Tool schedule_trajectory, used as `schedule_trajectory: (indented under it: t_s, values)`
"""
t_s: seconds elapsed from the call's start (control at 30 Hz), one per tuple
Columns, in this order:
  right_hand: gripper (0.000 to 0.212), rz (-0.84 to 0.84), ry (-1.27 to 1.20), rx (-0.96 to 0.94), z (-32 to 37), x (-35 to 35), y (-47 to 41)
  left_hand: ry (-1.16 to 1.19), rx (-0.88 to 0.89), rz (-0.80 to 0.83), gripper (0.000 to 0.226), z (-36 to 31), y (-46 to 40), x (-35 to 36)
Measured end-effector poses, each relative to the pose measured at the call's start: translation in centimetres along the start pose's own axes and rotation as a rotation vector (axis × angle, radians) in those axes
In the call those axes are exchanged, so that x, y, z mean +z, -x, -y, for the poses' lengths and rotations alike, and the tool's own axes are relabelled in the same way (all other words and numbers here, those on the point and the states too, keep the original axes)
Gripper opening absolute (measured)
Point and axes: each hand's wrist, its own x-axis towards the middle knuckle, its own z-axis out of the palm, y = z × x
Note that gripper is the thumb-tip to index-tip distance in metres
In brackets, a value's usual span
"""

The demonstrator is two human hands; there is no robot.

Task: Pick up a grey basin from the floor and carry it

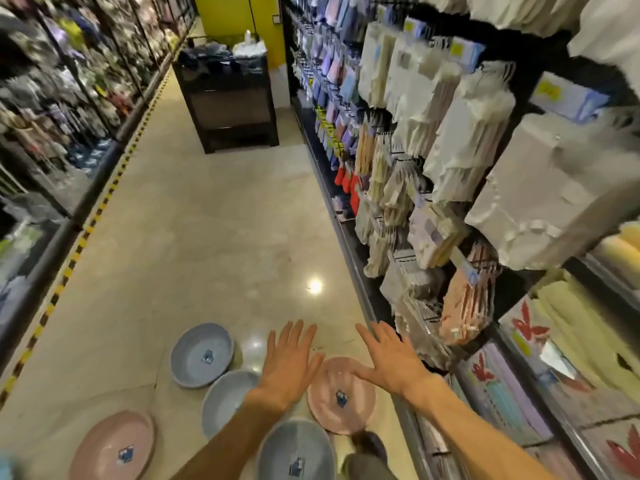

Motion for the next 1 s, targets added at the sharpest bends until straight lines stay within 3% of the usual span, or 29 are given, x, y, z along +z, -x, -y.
schedule_trajectory:
  t_s: [0.17,0.37,0.6,0.8,1.0]
  values:
    - [0.092,0.012,0.099,-0.118,-3.0,-6.4,-7.6,0.009,-0.133,0.014,0.124,-0.6,-7.4,-3.8]
    - [0.091,-0.038,0.151,-0.211,-2.9,-11.7,-16.0,0.081,-0.228,-0.116,0.062,1.9,-12.5,-6.9]
    - [0.092,-0.046,0.185,-0.255,-1.5,-14.1,-27.2,0.091,-0.316,-0.109,0.068,7.3,-21.7,-7.1]
    - [0.099,-0.005,0.201,-0.232,2.5,-18.8,-41.7,0.099,-0.275,-0.097,0.073,17.2,-34.9,-9.2]
    - [0.089,0.049,0.262,-0.298,13.1,-25.6,-56.5,0.124,-0.332,-0.113,0.074,31.0,-43.3,-16.6]
